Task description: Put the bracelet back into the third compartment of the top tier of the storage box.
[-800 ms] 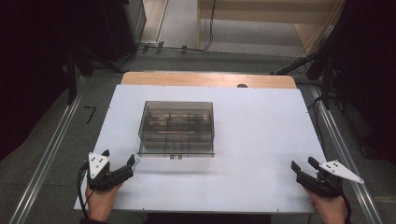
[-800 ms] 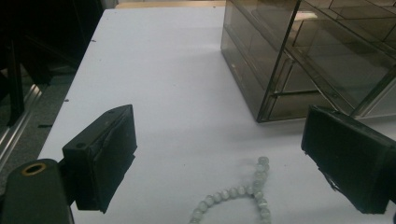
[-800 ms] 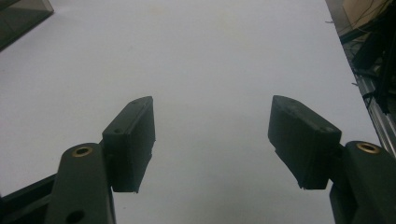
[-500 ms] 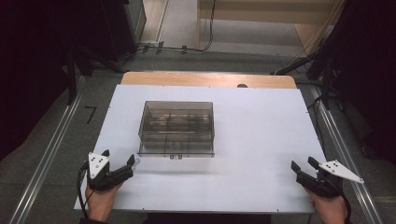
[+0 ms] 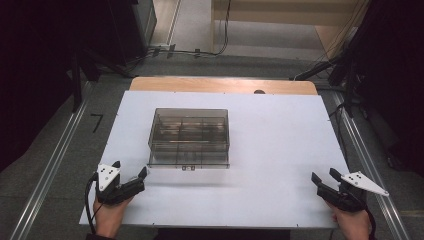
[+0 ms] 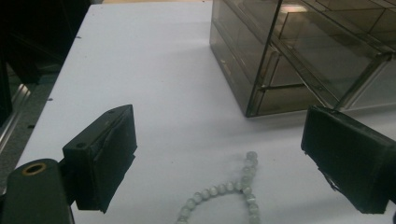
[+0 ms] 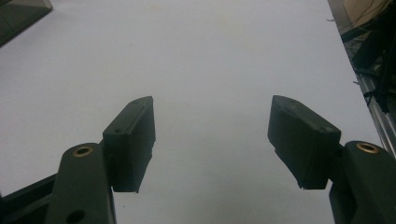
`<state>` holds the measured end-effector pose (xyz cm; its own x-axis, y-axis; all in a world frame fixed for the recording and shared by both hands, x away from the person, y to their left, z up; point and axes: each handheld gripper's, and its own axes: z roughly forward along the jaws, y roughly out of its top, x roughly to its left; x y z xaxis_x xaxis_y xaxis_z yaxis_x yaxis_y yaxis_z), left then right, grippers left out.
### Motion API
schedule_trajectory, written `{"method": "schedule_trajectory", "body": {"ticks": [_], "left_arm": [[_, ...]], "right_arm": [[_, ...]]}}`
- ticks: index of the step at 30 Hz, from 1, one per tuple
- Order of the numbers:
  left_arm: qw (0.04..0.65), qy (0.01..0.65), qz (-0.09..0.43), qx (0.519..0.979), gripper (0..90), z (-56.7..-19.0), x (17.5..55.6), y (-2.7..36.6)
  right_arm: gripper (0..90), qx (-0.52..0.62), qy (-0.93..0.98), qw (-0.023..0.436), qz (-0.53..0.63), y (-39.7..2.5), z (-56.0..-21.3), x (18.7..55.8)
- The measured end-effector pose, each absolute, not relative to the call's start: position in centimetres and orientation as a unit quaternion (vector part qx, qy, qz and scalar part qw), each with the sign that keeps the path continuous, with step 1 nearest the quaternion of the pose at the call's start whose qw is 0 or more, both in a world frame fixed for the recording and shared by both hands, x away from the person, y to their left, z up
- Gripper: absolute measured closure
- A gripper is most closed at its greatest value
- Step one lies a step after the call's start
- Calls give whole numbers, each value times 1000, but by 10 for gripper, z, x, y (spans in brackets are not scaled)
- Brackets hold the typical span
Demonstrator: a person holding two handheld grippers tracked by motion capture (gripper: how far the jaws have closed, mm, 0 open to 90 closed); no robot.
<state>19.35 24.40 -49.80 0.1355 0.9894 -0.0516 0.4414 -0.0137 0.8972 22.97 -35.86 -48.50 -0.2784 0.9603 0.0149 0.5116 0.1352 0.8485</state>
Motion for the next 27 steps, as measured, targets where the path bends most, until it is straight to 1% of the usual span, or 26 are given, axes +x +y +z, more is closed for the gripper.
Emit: {"method": "schedule_trajectory", "body": {"ticks": [13,27], "left_arm": [[409,565,322,640,110,-500,195,242],[387,557,293,674,113,-506,200,236]], "right_arm": [[303,529,699,284,389,-358,-485,230],[303,529,699,283,389,-358,-486,230]]}}
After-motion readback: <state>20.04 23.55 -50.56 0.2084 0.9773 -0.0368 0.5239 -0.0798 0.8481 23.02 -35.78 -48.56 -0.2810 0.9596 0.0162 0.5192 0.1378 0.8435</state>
